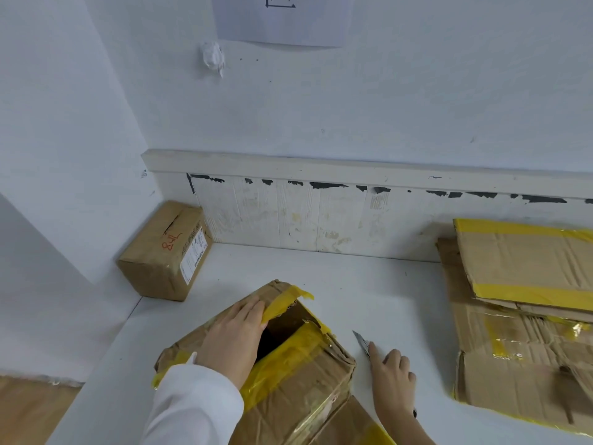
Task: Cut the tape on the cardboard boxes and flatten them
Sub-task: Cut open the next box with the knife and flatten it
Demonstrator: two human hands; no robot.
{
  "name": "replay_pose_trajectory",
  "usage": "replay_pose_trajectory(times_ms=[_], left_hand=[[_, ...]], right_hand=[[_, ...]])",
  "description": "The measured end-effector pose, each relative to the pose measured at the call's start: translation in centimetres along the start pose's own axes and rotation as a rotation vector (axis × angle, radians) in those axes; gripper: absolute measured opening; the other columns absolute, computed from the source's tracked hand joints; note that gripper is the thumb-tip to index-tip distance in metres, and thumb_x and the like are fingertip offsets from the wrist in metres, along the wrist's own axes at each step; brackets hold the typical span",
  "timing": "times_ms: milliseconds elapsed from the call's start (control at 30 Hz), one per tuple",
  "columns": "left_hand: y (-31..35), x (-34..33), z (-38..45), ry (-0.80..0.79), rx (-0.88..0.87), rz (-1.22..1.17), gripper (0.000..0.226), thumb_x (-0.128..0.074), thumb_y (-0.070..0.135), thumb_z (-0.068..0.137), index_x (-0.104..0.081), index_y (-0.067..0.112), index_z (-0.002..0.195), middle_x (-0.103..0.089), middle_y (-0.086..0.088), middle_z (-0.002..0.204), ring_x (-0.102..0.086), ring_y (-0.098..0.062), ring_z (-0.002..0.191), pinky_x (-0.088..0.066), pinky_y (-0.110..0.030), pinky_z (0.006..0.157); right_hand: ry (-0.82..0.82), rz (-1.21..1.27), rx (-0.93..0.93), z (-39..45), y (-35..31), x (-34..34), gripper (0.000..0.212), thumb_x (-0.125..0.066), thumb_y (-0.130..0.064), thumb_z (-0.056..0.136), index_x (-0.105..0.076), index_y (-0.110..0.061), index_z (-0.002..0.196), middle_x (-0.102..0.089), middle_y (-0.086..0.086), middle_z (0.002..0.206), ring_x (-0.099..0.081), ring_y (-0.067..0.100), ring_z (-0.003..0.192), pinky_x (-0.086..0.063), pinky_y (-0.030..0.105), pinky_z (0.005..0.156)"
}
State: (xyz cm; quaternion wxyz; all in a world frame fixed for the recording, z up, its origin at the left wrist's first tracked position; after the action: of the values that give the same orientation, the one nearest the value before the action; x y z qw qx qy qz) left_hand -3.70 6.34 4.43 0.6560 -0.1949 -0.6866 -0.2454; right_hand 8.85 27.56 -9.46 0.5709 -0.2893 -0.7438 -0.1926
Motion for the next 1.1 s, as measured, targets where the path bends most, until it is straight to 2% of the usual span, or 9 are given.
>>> replay_pose_trajectory(times_ms=[200, 300, 367, 500, 667, 833, 933, 1000, 1100], left_hand=[[0.7, 0.4, 0.0, -0.043, 0.045, 0.012, 0.046, -0.022, 0.031, 0.103, -0.019, 0.023, 0.148, -0.025, 0.006, 0.154, -0.028, -0.012, 0.139, -0.026, -0.021, 0.109], [0.9, 1.5, 1.0, -0.076, 0.135, -0.118, 0.039, -0.025, 0.024, 0.104, -0.038, 0.016, 0.139, -0.051, -0.004, 0.135, -0.05, -0.018, 0.121, -0.038, -0.025, 0.097], [0.8, 2.6, 1.6, -0.09, 0.216, -0.182, 0.035, -0.024, 0.023, 0.104, -0.05, 0.011, 0.124, -0.06, -0.008, 0.116, -0.057, -0.023, 0.106, -0.041, -0.028, 0.086], [-0.1, 4.7, 2.7, -0.111, 0.408, -0.145, 0.038, -0.021, 0.021, 0.105, -0.054, 0.004, 0.115, -0.06, -0.011, 0.116, -0.056, -0.026, 0.107, -0.037, -0.027, 0.076], [-2.8, 5.7, 2.5, -0.119, 0.543, -0.329, 0.038, -0.026, 0.019, 0.104, -0.054, -0.006, 0.11, -0.058, -0.017, 0.104, -0.055, -0.033, 0.107, -0.038, -0.032, 0.077], [-7.8, 5.1, 1.2, -0.027, 0.576, -0.565, 0.036, -0.038, 0.022, 0.101, -0.045, 0.01, 0.067, -0.045, -0.004, 0.066, -0.044, -0.019, 0.06, -0.029, -0.028, 0.053], [-10.4, 2.8, 0.2, 0.066, 0.569, -0.598, 0.019, -0.044, 0.024, 0.099, -0.057, 0.013, 0.108, -0.061, -0.008, 0.101, -0.057, -0.025, 0.093, -0.038, -0.026, 0.073], [-11.1, 0.3, -0.7, 0.095, 0.546, -0.603, 0.038, -0.046, 0.027, 0.098, -0.044, 0.016, 0.134, -0.058, -0.007, 0.121, -0.055, -0.025, 0.108, -0.04, -0.029, 0.086], [-11.2, -2.6, -1.8, 0.186, 0.448, -0.531, 0.046, -0.052, 0.021, 0.095, -0.041, 0.014, 0.139, -0.046, -0.009, 0.133, -0.05, -0.027, 0.115, -0.04, -0.035, 0.095]], right_hand=[[-0.036, -0.049, 0.025, 0.1, -0.1, 0.4, 0.065, -0.039, -0.02, 0.099, 0.0, -0.022, 0.151, -0.032, 0.007, 0.132, -0.035, 0.022, 0.119, -0.038, 0.028, 0.092], [-0.088, 0.042, 0.016, 0.3, -0.8, 3.8, 0.061, -0.028, -0.036, 0.102, 0.005, -0.019, 0.15, -0.029, 0.008, 0.142, -0.032, 0.024, 0.125, -0.038, 0.034, 0.096], [0.014, 0.205, 0.028, -0.1, -1.9, 7.7, 0.051, -0.027, -0.033, 0.102, -0.01, -0.019, 0.149, -0.033, 0.009, 0.14, -0.033, 0.028, 0.125, -0.039, 0.037, 0.096], [0.25, 0.331, 0.172, -3.2, -6.5, 13.8, 0.047, -0.029, -0.037, 0.101, -0.024, -0.022, 0.146, -0.03, 0.006, 0.145, -0.03, 0.028, 0.13, -0.039, 0.038, 0.097], [-0.075, 0.098, 0.262, -6.6, -13.7, 12.3, 0.088, -0.03, -0.068, 0.089, 0.006, -0.018, 0.151, 0.008, 0.018, 0.157, -0.002, 0.049, 0.139, -0.015, 0.06, 0.108], [-0.142, -0.097, 0.272, -7.1, -15.8, 10.1, 0.085, -0.047, -0.043, 0.095, 0.016, -0.024, 0.149, 0.016, 0.022, 0.155, 0.016, 0.059, 0.133, -0.001, 0.073, 0.104], [-0.185, 0.154, 0.358, -6.5, -14.4, 11.9, 0.085, -0.047, -0.034, 0.09, 0.013, -0.029, 0.149, 0.018, 0.014, 0.156, 0.016, 0.051, 0.137, -0.001, 0.067, 0.107], [-0.165, 0.434, 0.465, -6.6, -11.6, 13.8, 0.084, -0.045, -0.025, 0.088, 0.014, -0.039, 0.146, 0.018, 0.0, 0.157, 0.016, 0.037, 0.142, -0.004, 0.056, 0.114], [-0.122, 0.967, 0.574, -7.8, -6.6, 15.7, 0.079, -0.041, 0.0, 0.091, -0.003, -0.053, 0.136, 0.002, -0.027, 0.153, -0.011, 0.012, 0.144, -0.032, 0.024, 0.111]])
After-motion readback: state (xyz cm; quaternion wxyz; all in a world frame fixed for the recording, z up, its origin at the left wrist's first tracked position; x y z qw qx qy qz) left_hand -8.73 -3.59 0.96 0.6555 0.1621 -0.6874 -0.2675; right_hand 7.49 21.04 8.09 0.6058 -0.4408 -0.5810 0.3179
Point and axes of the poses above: each hand's wrist, its own z-axis towards the middle knuckle, its own x-axis out of the back of the hand, y = z × x, the point moved 2 cm from there along z, towards the middle knuckle
